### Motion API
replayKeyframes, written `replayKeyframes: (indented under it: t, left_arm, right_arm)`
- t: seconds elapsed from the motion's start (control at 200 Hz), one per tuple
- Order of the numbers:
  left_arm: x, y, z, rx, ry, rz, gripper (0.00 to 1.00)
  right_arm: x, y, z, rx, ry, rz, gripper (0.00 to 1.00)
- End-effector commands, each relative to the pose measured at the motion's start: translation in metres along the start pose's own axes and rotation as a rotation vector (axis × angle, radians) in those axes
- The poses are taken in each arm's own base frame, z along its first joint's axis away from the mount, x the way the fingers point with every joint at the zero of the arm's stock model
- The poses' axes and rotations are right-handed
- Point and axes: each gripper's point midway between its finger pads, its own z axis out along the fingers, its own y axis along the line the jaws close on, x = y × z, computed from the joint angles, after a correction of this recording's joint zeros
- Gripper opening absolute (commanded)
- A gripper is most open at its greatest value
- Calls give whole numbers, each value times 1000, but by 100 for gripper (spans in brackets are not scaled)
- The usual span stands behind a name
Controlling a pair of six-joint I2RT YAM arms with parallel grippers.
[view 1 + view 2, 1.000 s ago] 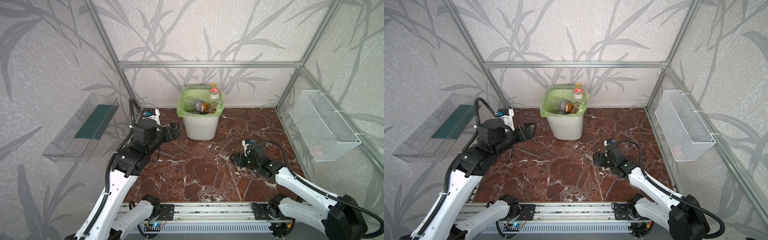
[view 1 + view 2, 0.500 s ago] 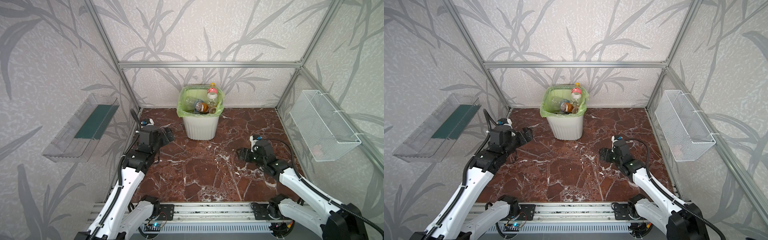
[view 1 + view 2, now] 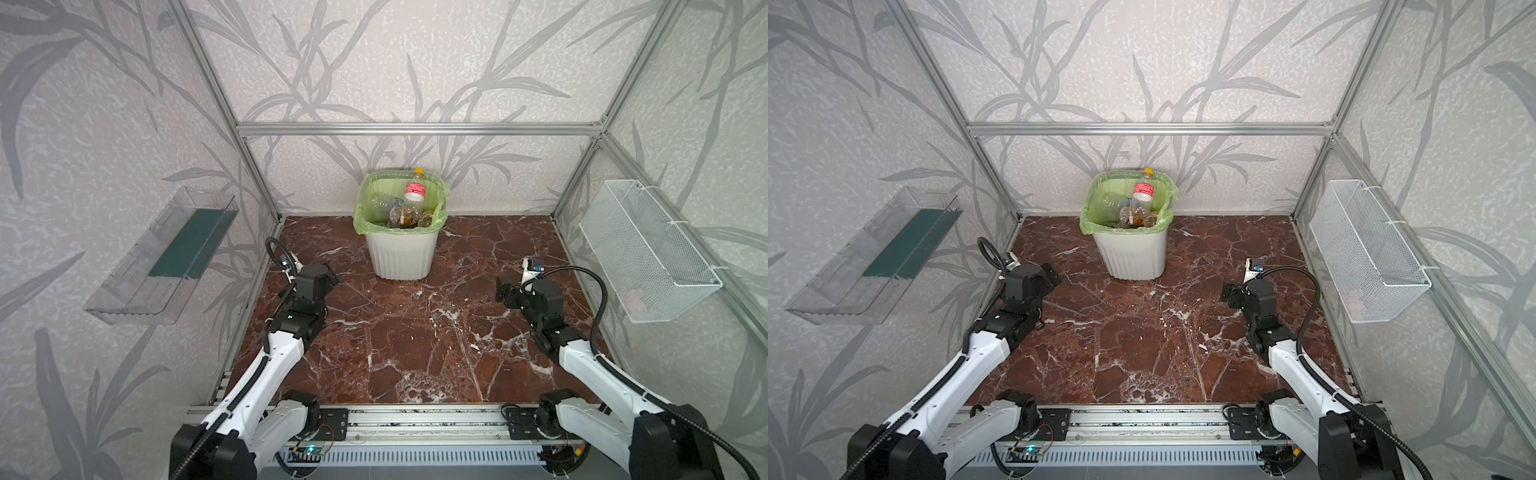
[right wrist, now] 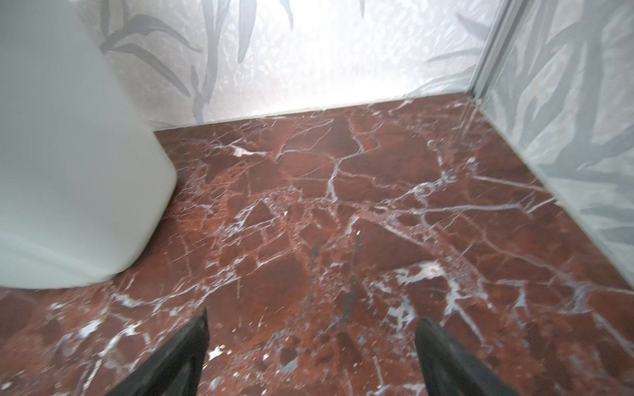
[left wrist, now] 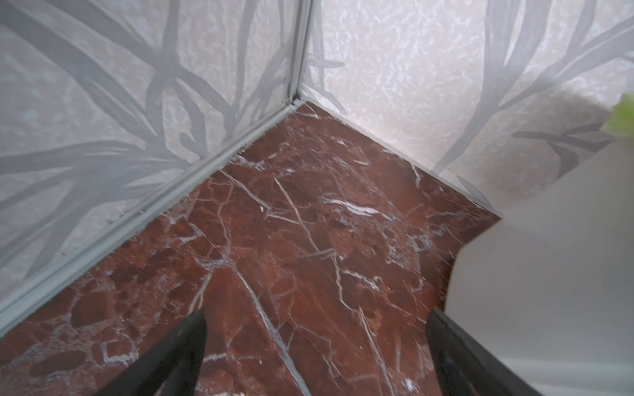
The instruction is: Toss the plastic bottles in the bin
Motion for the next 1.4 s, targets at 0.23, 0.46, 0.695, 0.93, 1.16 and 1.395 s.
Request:
replayKeyframes:
  t: [0.23, 0.46, 0.695, 0.93, 1.16, 1.395]
  left_arm:
    - [7, 41, 21, -234, -175, 131, 100]
    - [18, 44, 37, -225, -204, 214, 100]
    - [39, 48, 62, -144, -219, 239, 100]
    - [58, 13, 95, 3, -77, 362, 100]
    - [75, 2, 103, 150, -27, 369, 100]
    - [75, 1, 102, 159, -23, 370, 100]
  right_arm:
    - [11, -46, 23, 137, -147, -73, 99]
    - [27, -35, 50, 62, -159, -76, 100]
    - [37, -19, 69, -13, -64, -124, 99]
    - [36, -19, 68, -12, -80, -131, 99]
    - [36, -16, 69, -23, -76, -135, 99]
    - [36, -14, 69, -36, -71, -140, 99]
